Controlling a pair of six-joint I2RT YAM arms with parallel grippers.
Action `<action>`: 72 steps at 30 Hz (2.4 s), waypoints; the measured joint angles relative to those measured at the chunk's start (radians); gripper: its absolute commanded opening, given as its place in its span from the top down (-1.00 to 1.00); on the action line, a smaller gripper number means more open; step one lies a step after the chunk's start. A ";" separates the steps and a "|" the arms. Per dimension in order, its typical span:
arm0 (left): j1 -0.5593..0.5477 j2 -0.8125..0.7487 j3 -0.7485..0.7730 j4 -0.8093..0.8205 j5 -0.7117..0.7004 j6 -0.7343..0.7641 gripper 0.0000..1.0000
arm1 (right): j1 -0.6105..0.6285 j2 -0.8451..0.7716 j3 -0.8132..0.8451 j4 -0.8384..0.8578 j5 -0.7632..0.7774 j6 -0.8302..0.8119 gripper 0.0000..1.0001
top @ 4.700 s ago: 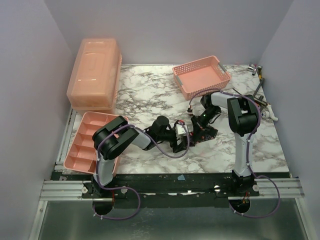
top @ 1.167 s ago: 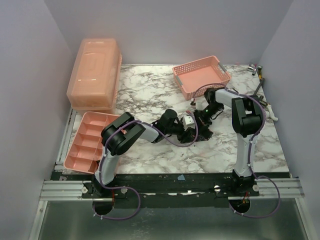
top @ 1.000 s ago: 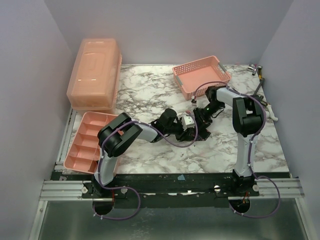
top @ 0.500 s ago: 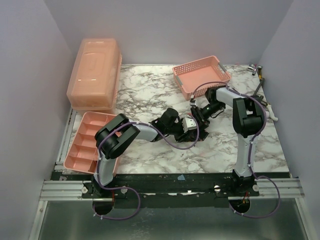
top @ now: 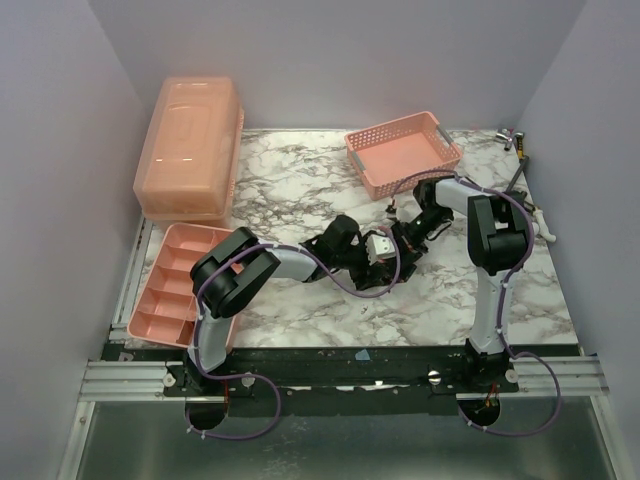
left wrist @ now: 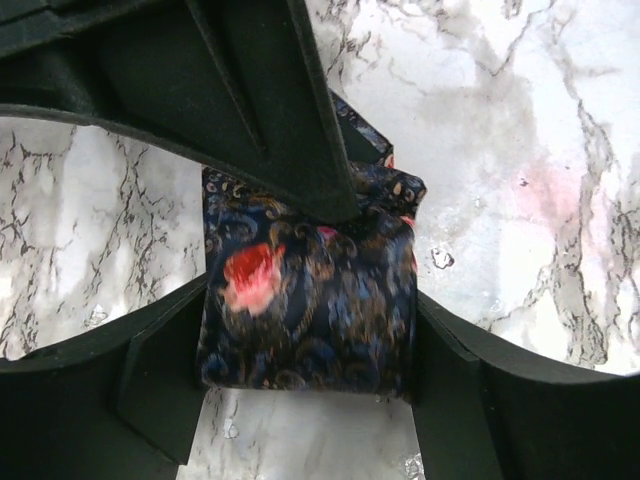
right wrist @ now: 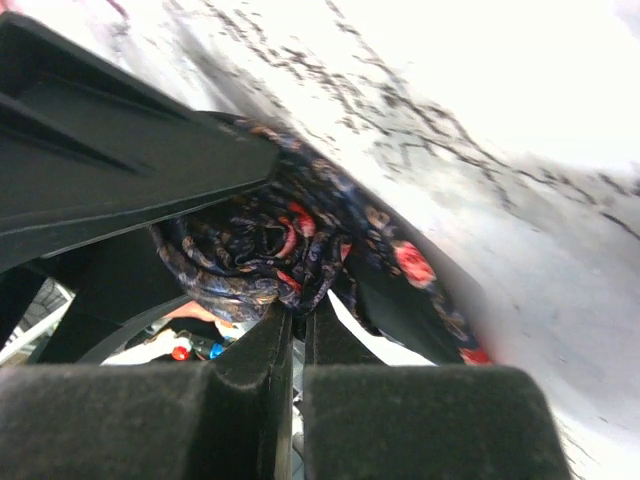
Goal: Roll the ties
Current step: Roll the tie at the center of the board.
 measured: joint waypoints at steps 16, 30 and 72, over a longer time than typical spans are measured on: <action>-0.012 0.076 0.121 -0.037 0.064 -0.013 0.33 | -0.008 0.027 0.036 -0.020 0.119 0.024 0.54; -0.007 0.038 0.018 0.029 0.053 0.069 0.41 | -0.122 0.004 0.068 -0.018 0.042 0.027 -0.52; -0.002 0.039 0.027 0.020 0.051 0.053 -0.81 | -0.078 0.010 -0.050 -0.004 -0.248 -0.099 0.99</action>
